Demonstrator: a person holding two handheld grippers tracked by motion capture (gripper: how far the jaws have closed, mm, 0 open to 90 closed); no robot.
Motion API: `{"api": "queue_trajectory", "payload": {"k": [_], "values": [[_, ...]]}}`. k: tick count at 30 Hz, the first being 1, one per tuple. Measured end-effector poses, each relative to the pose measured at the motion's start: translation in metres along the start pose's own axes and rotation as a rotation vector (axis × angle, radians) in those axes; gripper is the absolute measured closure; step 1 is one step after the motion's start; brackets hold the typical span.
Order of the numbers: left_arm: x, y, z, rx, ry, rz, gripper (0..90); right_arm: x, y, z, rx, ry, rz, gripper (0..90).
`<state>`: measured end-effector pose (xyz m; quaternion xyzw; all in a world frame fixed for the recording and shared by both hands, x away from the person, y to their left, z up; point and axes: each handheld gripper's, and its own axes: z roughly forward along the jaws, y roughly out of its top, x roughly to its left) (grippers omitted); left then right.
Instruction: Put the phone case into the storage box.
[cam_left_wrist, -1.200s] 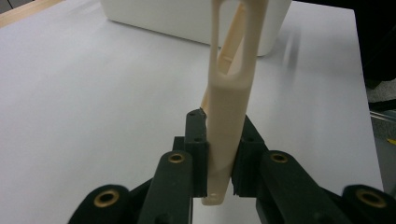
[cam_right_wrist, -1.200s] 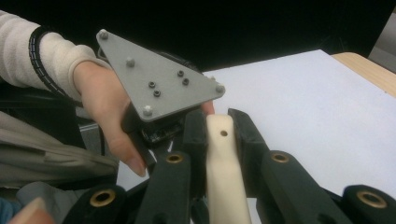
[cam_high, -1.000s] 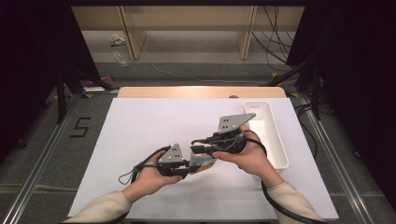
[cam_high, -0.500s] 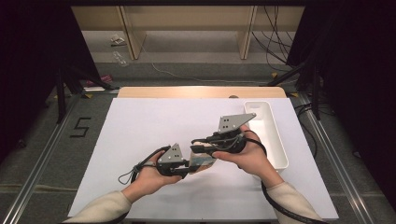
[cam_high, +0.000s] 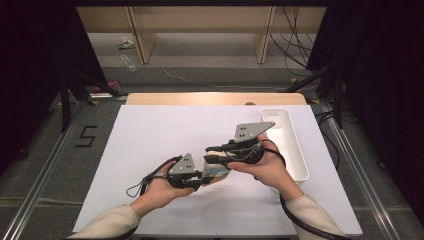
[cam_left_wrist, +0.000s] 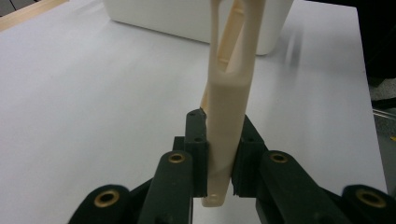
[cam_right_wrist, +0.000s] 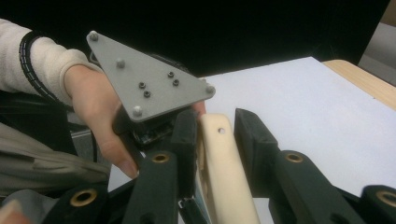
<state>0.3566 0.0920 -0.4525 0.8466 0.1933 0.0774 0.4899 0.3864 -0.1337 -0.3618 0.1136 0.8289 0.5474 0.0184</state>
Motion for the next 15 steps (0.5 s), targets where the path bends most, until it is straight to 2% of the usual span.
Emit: {"api": "queue_trajectory", "payload": {"k": [8, 15], "values": [[0.0008, 0.0002, -0.0008, -0.003, 0.006, -0.003, 79.2, -0.0023, -0.0012, -0.0006, -0.027, -0.013, 0.018, 58.2], [0.0026, 0.0002, -0.0021, -0.004, 0.018, -0.017, 79.2, -0.0064, -0.0029, -0.0024, -0.073, -0.055, 0.041, 39.2]]}}
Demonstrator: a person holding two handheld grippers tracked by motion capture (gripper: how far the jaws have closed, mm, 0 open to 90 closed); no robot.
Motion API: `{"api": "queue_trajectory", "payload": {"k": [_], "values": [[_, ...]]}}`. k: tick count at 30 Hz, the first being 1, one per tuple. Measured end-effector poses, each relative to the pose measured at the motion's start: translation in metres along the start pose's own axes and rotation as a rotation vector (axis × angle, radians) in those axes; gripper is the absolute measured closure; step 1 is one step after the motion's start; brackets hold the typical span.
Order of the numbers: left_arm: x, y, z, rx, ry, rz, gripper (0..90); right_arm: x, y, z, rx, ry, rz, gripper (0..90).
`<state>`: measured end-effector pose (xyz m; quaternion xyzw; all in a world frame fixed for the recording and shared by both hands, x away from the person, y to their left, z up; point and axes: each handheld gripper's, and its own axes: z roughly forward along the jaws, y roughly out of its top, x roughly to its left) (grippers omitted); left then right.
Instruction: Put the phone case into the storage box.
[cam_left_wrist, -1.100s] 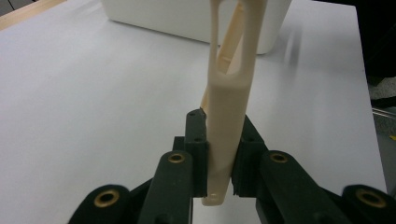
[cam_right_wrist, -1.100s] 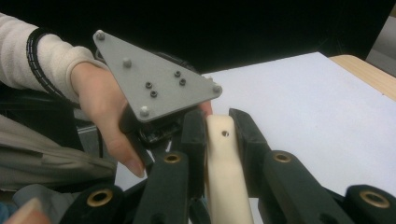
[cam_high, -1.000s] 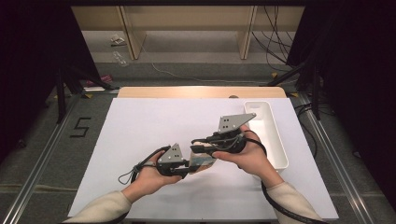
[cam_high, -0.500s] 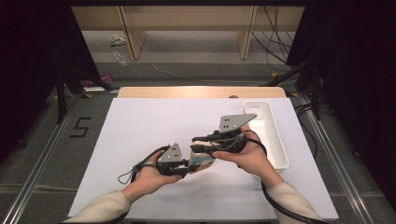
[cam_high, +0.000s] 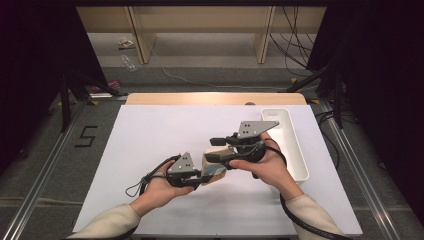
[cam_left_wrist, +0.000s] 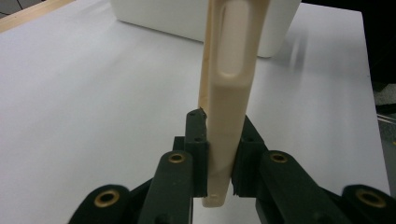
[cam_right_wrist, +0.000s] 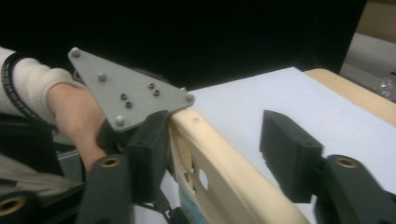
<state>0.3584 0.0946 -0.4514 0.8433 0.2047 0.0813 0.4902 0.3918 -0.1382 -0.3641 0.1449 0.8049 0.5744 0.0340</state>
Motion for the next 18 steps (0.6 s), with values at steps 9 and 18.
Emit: {"api": "queue_trajectory", "payload": {"k": [9, 18], "values": [[0.0012, 0.0003, -0.0011, -0.003, 0.011, -0.008, 79.2, -0.0015, -0.0018, -0.0002, -0.049, -0.047, 0.023, 22.3], [0.0034, 0.0006, -0.0029, -0.008, 0.033, -0.033, 79.2, -0.002, -0.0026, -0.0013, -0.093, -0.096, 0.034, 13.9]]}}
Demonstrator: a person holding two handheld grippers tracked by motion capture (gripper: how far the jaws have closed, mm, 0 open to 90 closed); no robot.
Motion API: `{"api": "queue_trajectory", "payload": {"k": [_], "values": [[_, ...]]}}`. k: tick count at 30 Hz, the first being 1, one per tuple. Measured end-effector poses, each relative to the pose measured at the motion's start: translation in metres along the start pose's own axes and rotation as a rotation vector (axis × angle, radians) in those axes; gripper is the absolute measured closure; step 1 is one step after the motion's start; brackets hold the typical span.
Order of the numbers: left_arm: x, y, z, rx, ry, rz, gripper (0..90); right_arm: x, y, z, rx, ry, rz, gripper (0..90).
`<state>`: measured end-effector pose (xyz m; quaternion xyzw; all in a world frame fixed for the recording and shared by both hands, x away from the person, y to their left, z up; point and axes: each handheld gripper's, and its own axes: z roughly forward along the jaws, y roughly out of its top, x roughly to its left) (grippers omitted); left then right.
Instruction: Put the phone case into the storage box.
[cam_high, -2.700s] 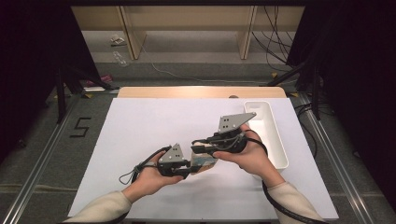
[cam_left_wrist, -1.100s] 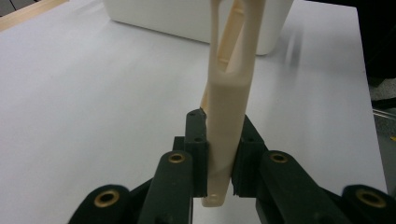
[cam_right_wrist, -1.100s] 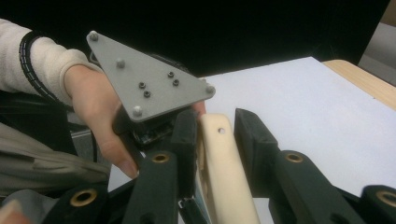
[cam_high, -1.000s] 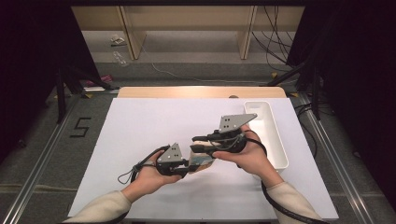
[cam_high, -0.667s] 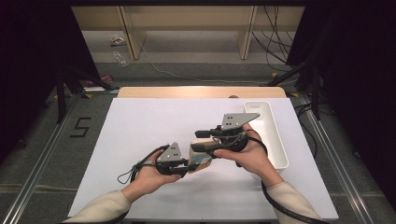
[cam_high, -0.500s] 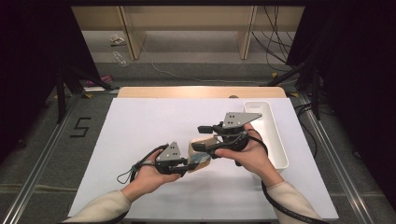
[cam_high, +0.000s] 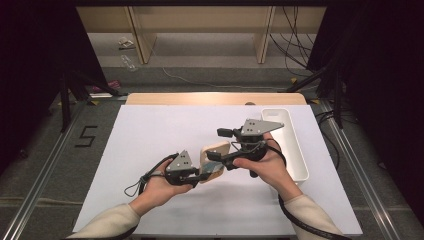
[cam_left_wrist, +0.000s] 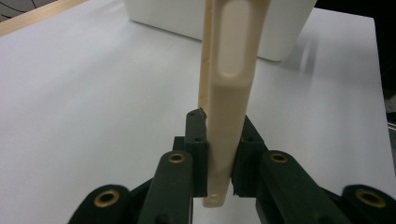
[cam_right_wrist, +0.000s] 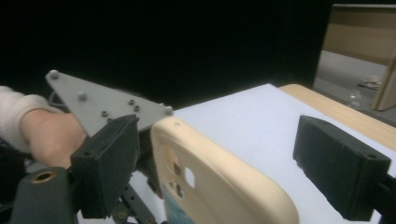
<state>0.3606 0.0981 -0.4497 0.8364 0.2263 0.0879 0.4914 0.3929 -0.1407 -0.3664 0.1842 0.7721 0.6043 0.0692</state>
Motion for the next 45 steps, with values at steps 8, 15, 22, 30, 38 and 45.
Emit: {"api": "queue_trajectory", "payload": {"k": [8, 15, 22, 30, 38, 45], "values": [[0.005, 0.0, -0.003, -0.008, 0.042, -0.044, 79.1, -0.002, -0.003, 0.0, -0.017, -0.059, 0.019, 0.1], [0.009, 0.0, -0.005, -0.007, 0.085, -0.064, 79.1, -0.003, -0.005, 0.001, -0.023, -0.108, 0.036, 0.1], [0.013, 0.0, -0.008, -0.017, 0.125, -0.092, 79.1, -0.004, -0.007, 0.001, -0.038, -0.147, 0.048, 0.1], [0.016, 0.003, -0.007, -0.023, 0.161, -0.117, 79.0, -0.001, -0.009, 0.004, -0.059, -0.179, 0.05, 0.1], [0.014, 0.007, 0.0, -0.027, 0.17, -0.125, 79.1, 0.0, -0.012, 0.006, -0.069, -0.236, 0.069, 0.1], [0.012, 0.01, 0.004, -0.03, 0.168, -0.123, 79.1, 0.001, -0.013, 0.008, -0.071, -0.254, 0.082, 0.0]]}}
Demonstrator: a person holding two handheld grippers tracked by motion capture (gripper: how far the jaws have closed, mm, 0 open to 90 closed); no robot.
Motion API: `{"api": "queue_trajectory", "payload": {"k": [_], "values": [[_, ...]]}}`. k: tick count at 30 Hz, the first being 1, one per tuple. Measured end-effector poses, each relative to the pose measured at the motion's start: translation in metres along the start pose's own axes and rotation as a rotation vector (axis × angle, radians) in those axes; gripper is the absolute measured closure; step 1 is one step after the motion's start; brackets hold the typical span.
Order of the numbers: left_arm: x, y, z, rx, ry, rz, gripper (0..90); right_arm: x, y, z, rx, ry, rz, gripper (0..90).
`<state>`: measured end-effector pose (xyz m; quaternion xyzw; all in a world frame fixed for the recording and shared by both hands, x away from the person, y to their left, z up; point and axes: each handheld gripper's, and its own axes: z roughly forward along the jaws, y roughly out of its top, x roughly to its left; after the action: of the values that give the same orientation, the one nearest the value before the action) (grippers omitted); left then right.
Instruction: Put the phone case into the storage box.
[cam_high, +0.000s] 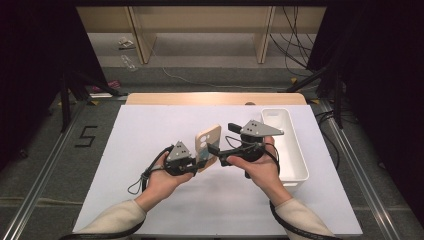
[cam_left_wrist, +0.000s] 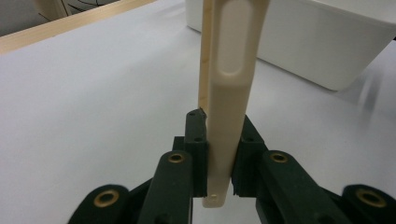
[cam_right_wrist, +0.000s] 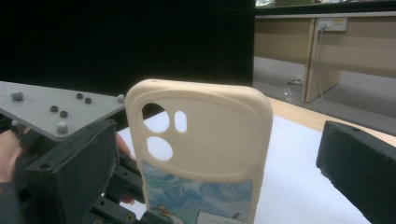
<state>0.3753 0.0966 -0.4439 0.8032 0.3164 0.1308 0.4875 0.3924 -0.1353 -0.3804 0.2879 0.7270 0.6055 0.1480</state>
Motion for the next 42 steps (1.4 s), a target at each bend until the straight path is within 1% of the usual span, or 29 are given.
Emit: {"api": "queue_trajectory", "payload": {"k": [6, 16, 19, 26, 35, 42], "values": [[-0.002, 0.002, 0.002, -0.008, 0.004, 0.001, 79.0, 0.0, -0.001, 0.001, -0.001, -0.011, 0.01, 0.1], [-0.006, 0.004, 0.005, -0.012, 0.0, 0.007, 79.0, 0.003, -0.003, 0.004, 0.005, -0.026, 0.023, 0.0], [-0.009, 0.005, 0.008, -0.013, 0.0, 0.009, 79.1, 0.004, -0.004, 0.006, 0.011, -0.031, 0.021, 0.0], [-0.015, 0.007, 0.013, -0.014, -0.013, 0.018, 79.0, 0.005, -0.004, 0.007, 0.005, -0.044, 0.023, 0.0], [-0.021, 0.009, 0.016, -0.019, -0.017, 0.021, 79.0, 0.007, -0.007, 0.008, 0.007, -0.079, 0.017, 0.1], [-0.024, 0.009, 0.018, -0.017, -0.016, 0.022, 79.0, 0.008, -0.007, 0.009, 0.002, -0.081, 0.017, 0.1]]}}
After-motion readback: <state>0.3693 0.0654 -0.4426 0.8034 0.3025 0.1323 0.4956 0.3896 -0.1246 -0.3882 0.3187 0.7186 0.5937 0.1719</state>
